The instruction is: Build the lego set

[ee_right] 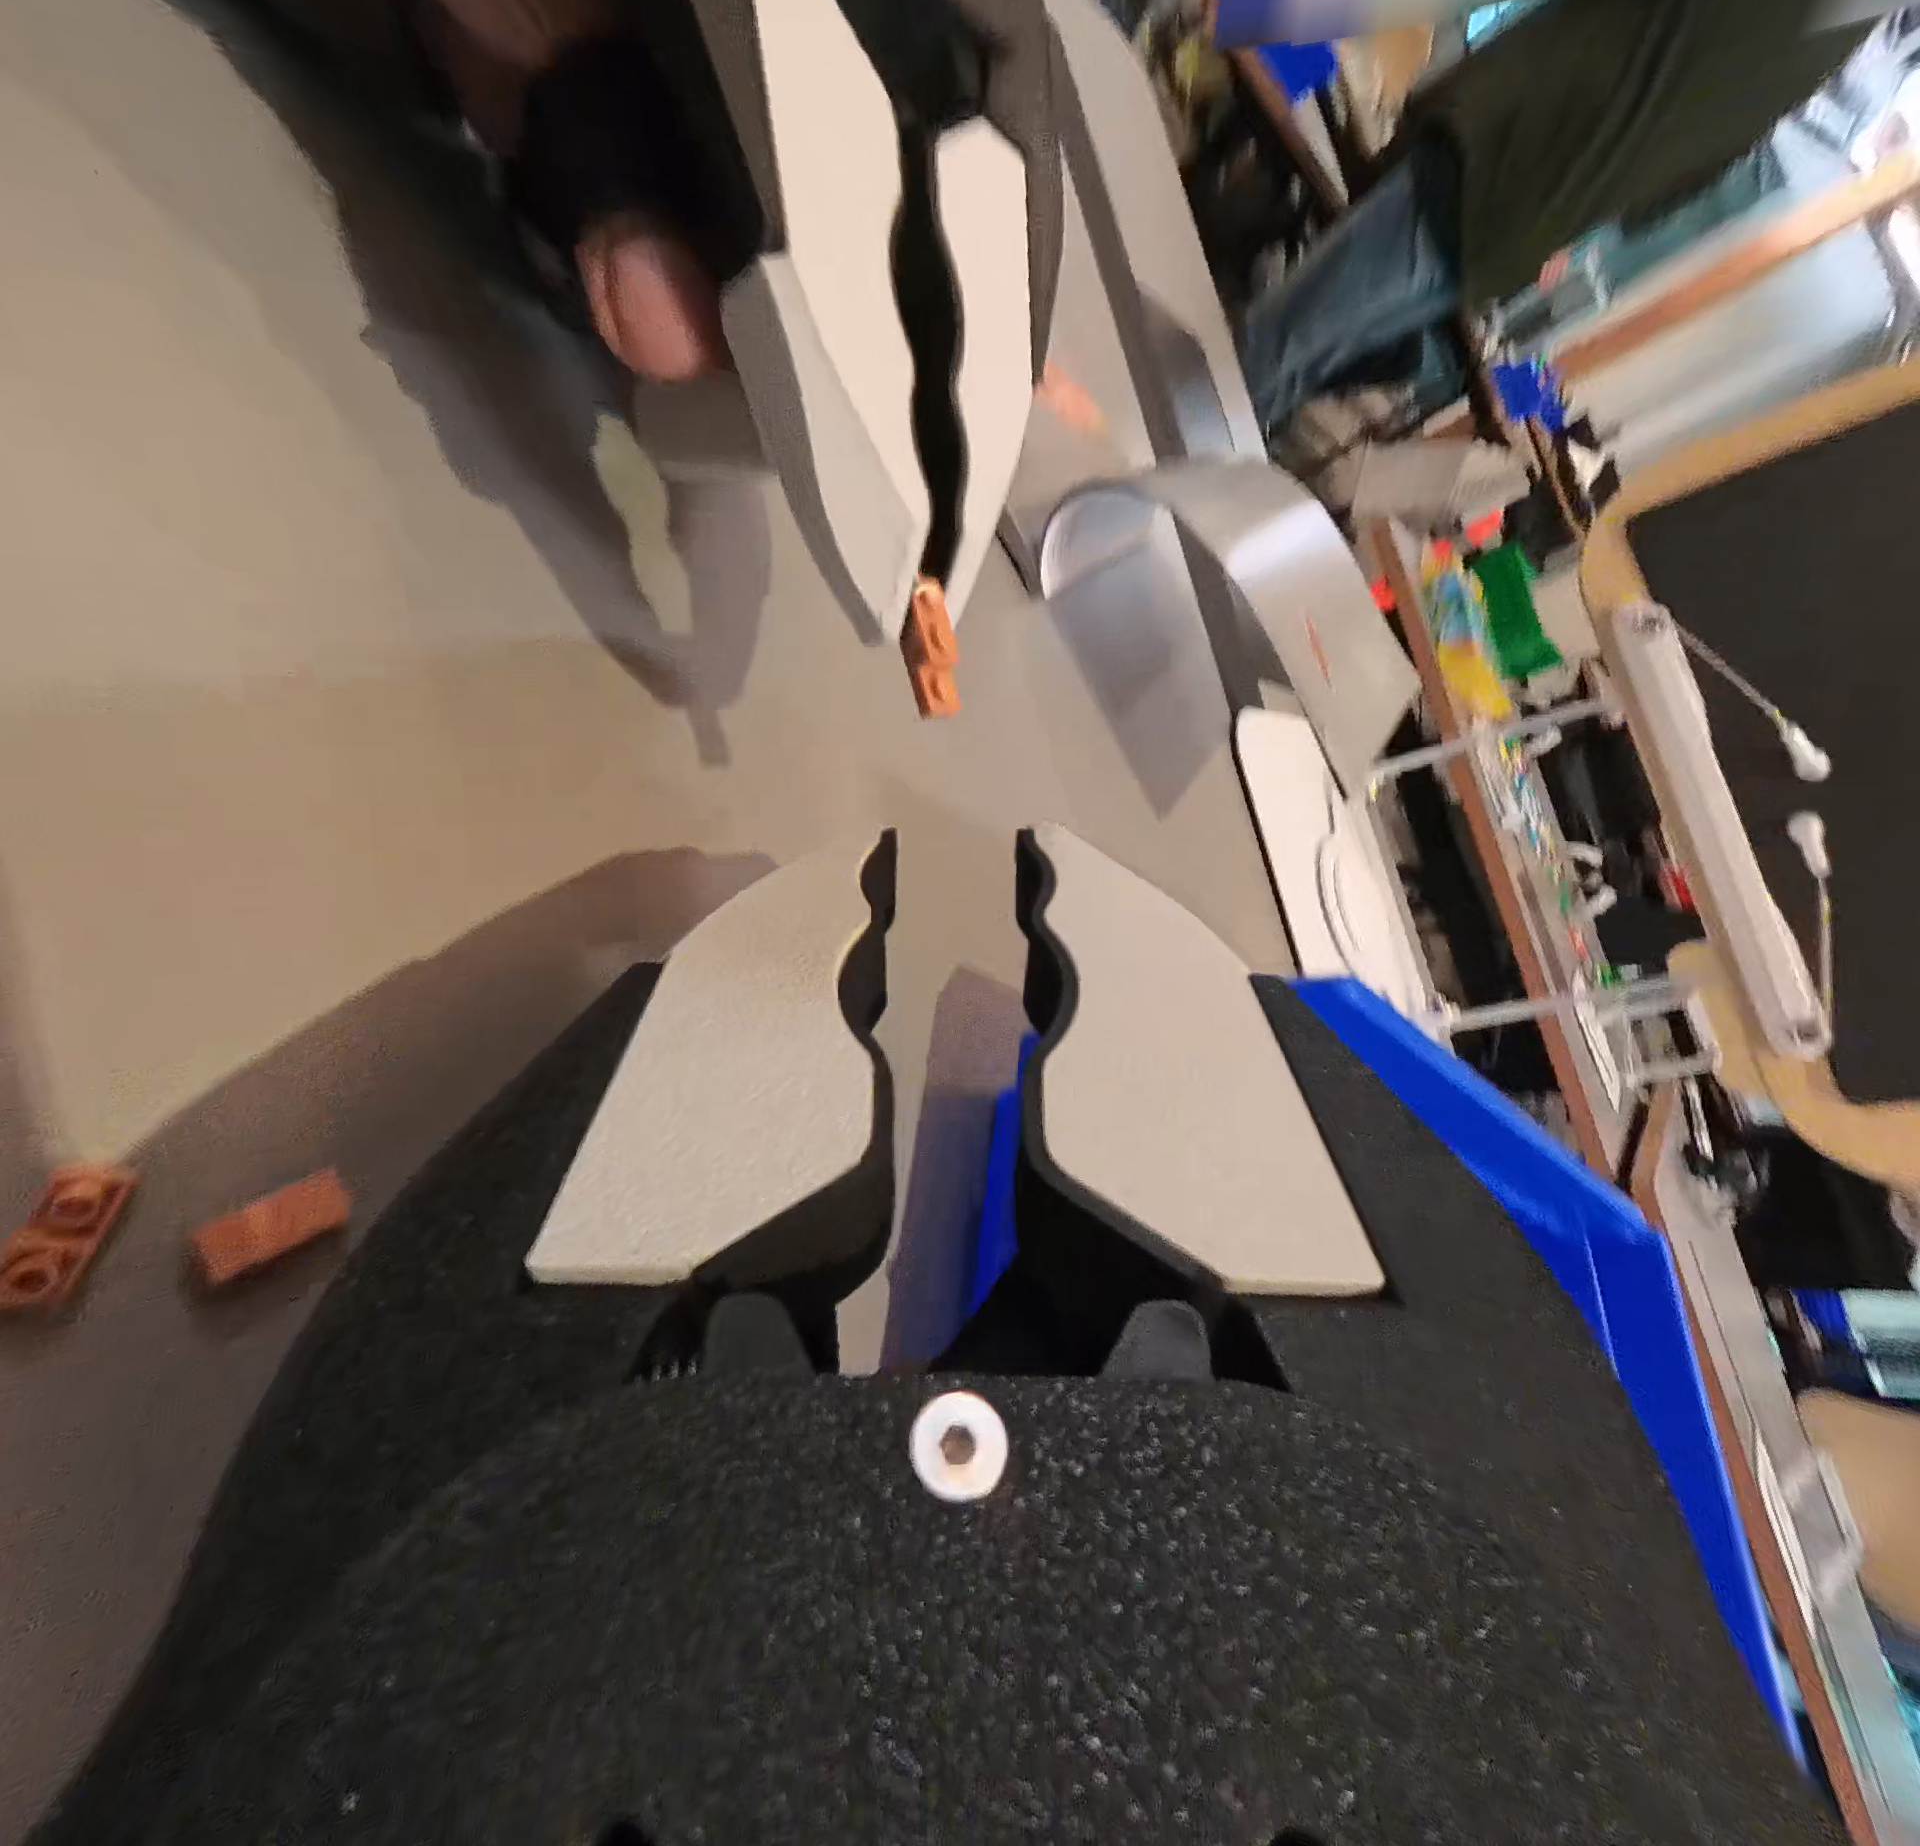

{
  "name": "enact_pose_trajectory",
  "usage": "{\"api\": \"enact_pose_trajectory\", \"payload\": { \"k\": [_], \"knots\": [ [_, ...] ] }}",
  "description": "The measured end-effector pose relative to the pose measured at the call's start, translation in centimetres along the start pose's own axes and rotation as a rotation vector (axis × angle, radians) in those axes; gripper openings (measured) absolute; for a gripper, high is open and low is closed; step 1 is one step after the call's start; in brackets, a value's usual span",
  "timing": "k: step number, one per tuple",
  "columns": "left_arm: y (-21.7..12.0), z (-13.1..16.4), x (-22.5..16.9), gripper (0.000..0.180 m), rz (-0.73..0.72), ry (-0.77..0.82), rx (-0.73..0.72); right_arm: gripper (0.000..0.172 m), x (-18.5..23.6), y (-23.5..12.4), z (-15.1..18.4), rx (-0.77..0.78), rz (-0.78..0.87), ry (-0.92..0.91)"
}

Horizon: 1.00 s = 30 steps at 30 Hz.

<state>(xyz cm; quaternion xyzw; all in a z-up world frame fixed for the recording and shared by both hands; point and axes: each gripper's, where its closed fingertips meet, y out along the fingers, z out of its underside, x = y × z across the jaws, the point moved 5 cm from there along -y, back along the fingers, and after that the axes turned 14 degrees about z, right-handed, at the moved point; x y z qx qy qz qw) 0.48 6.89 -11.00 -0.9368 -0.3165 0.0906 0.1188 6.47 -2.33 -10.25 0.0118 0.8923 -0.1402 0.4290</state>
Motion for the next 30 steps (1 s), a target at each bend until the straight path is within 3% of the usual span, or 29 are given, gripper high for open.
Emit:
{"api": "enact_pose_trajectory", "payload": {
  "k": [9, 14, 15, 21, 27, 30],
  "knots": [
    [0.2, -0.8, -0.3, 0.008, 0.194, -0.319, -0.185, 0.027, -0.1, 0.6, -1.1, -0.258, 0.049, 0.037],
    [0.7, -0.9, -0.7, 0.008, 0.263, -0.419, -0.214, 0.013, 0.3, 0.3, -1.1, -0.274, 0.024, 0.032],
    [0.8, -0.9, -0.9, 0.008, 0.283, -0.427, -0.213, 0.006, 0.2, 0.2, -1.2, -0.281, 0.029, 0.043],
    [0.9, -1.1, -1.2, 0.009, 0.313, -0.412, -0.234, 0.005, 0.0, -0.1, -1.3, -0.231, -0.081, 0.203],
    [-0.1, -1.6, -0.3, 0.034, 0.221, -0.318, -0.321, 0.004, -0.5, 0.3, -0.3, -0.066, -0.264, 0.530],
    [-0.3, -1.7, -0.1, 0.035, 0.153, -0.251, -0.328, 0.004, -1.0, 0.1, 0.1, -0.055, -0.285, 0.618]
  ]
}}
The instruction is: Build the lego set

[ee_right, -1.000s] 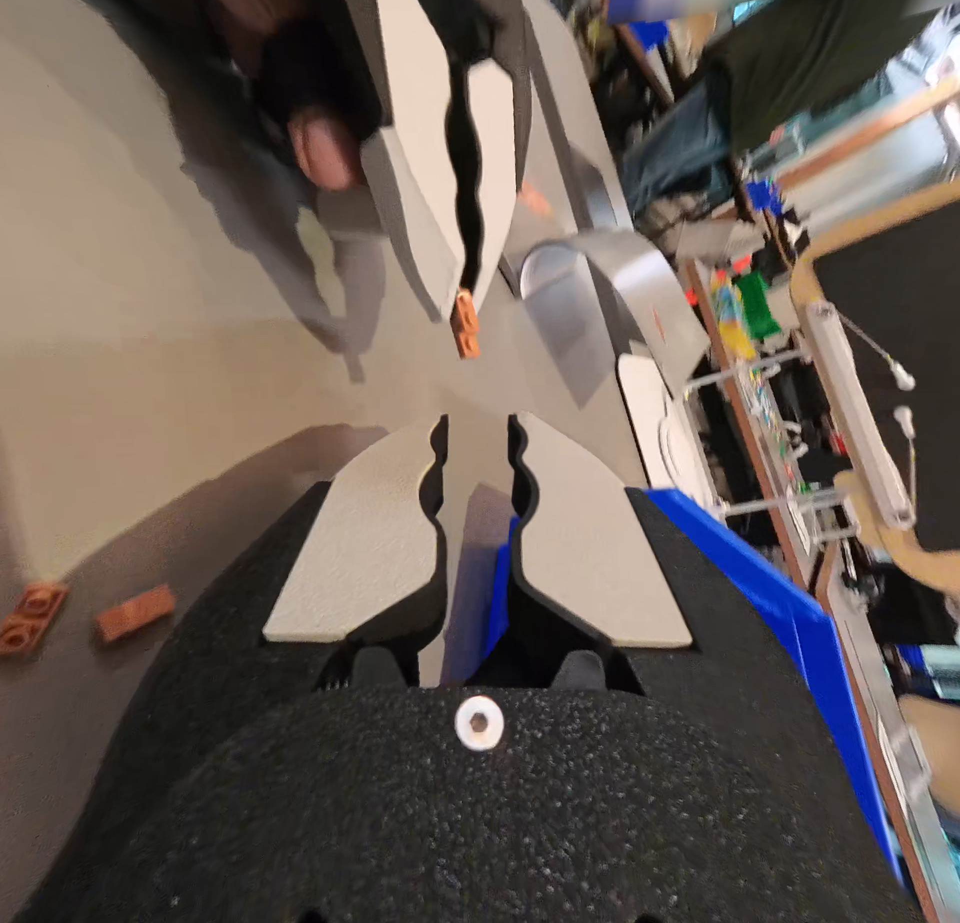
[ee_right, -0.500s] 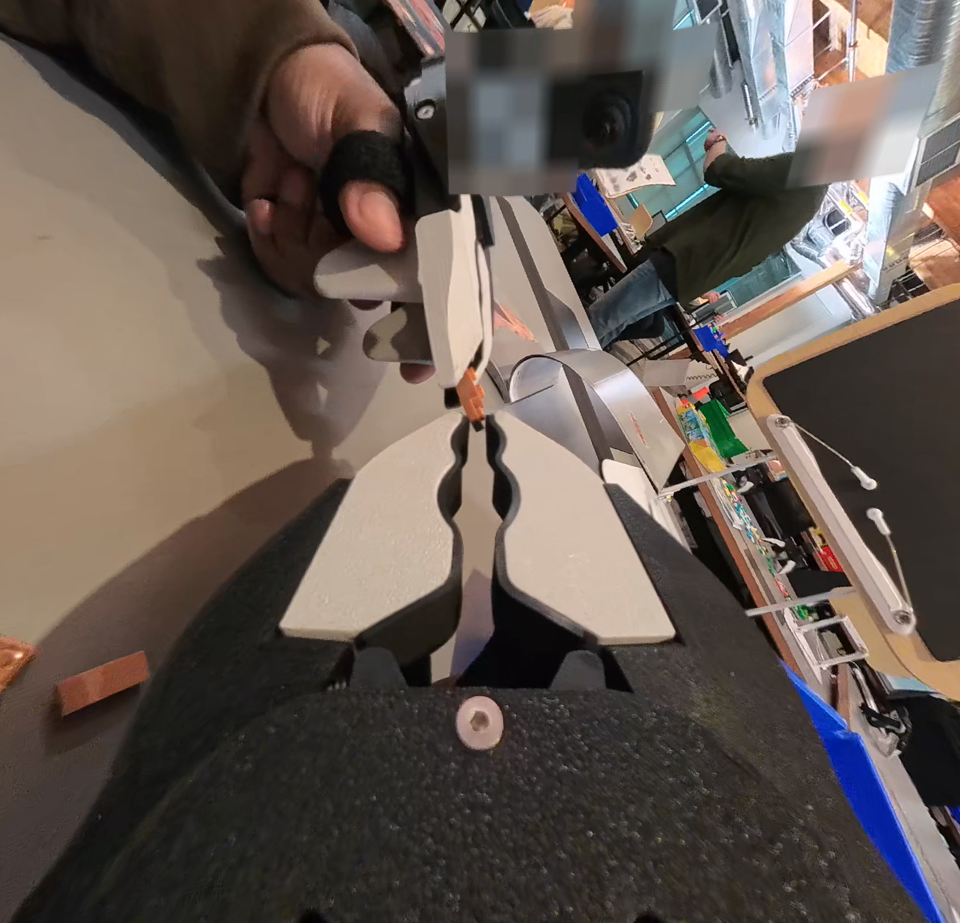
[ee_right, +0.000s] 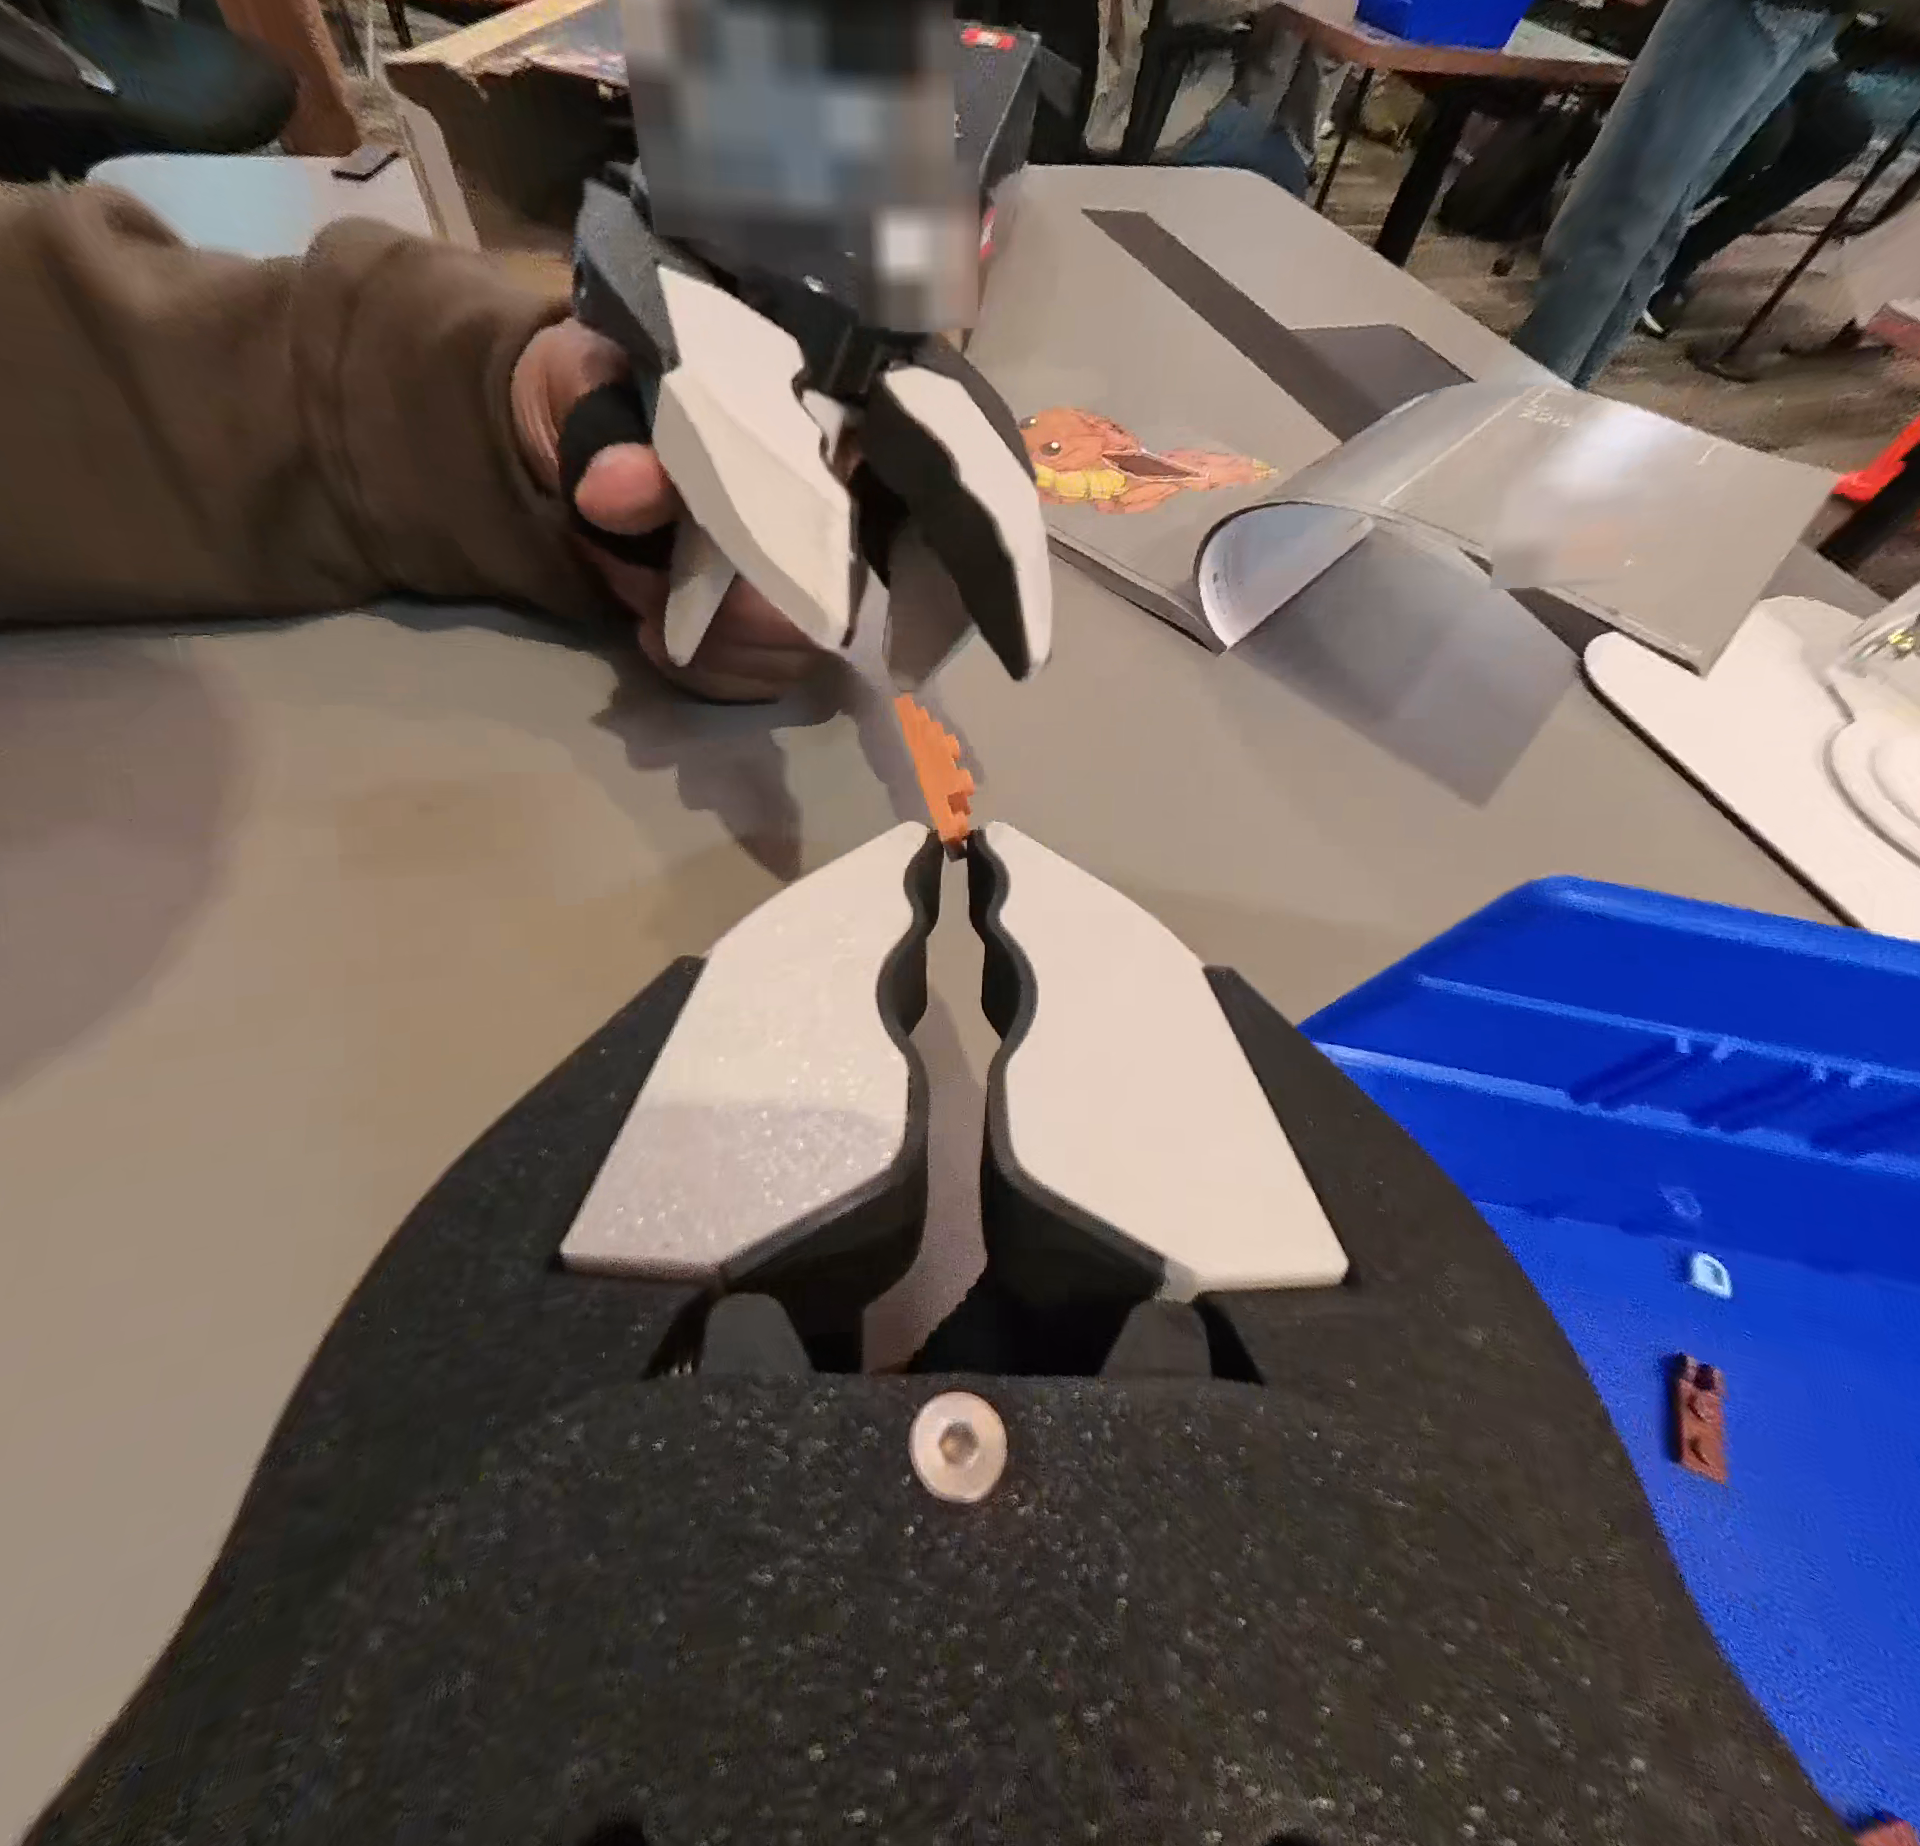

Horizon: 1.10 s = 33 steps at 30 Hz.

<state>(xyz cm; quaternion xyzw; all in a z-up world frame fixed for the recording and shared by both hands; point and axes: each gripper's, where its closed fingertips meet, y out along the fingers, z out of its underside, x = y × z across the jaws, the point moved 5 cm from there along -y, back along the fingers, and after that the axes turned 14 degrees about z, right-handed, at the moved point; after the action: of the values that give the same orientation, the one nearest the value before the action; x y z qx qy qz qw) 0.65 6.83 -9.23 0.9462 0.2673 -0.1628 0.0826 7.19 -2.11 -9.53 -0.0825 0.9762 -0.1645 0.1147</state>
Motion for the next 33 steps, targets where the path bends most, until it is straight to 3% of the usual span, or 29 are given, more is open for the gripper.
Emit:
{"api": "enact_pose_trajectory", "payload": {
  "k": [5, 10, 15, 21, 33],
  "knots": [
    [1.2, 1.2, 0.2, 0.035, 0.006, -0.146, 0.090, 0.004, -0.1, -0.2, 0.1, -0.020, 0.039, -0.045],
    [1.9, 1.2, 0.0, 0.033, 0.041, -0.253, 0.038, 0.004, 0.4, -0.3, -0.2, -0.091, 0.103, -0.198],
    [2.7, 1.1, -0.6, 0.015, 0.083, -0.274, 0.002, 0.005, 1.3, -0.7, -0.3, -0.169, 0.162, -0.365],
    [2.9, 1.1, -0.7, 0.008, 0.071, -0.230, 0.000, 0.007, 1.4, -1.1, -0.2, -0.223, 0.211, -0.415],
    [2.1, 0.3, -0.1, 0.008, -0.056, -0.040, -0.028, 0.018, 0.9, -0.9, 0.3, -0.173, 0.193, -0.354]
  ]
}}
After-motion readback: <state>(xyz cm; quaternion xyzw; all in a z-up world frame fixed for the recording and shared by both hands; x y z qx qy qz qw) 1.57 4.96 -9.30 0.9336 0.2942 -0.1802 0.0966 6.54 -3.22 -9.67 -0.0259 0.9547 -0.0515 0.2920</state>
